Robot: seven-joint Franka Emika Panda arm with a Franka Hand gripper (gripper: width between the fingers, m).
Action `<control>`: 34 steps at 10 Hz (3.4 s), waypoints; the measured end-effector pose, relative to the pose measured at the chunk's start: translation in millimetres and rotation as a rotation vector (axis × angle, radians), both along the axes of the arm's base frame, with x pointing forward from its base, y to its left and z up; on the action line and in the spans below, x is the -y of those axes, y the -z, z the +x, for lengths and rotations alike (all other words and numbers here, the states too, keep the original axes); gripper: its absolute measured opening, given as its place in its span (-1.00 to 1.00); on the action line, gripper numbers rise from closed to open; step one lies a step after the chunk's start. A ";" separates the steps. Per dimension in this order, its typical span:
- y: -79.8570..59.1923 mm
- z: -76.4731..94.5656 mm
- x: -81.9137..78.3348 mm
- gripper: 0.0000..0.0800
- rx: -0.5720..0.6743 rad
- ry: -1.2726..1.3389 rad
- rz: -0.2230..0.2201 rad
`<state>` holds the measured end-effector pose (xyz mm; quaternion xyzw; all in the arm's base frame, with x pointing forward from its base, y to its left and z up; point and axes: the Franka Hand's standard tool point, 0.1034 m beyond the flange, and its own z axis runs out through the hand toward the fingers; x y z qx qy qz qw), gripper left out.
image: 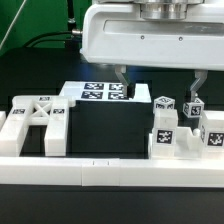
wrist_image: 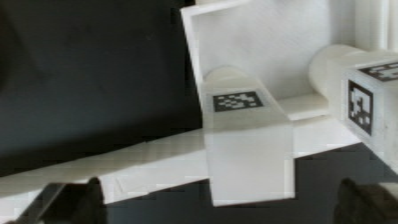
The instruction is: Assemble chair
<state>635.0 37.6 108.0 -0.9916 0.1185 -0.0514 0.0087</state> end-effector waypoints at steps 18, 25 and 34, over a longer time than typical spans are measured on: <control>99.1 -37.4 0.3 0.57 0.166 -0.188 -0.142; 93.5 -35.9 1.1 -0.21 0.167 -0.187 -0.138; 36.4 -48.8 24.7 -0.97 -0.031 -0.144 -0.062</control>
Offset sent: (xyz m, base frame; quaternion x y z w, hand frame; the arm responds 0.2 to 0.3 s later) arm -0.0129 0.0198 -0.0454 0.0251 0.0605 -0.0670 0.9956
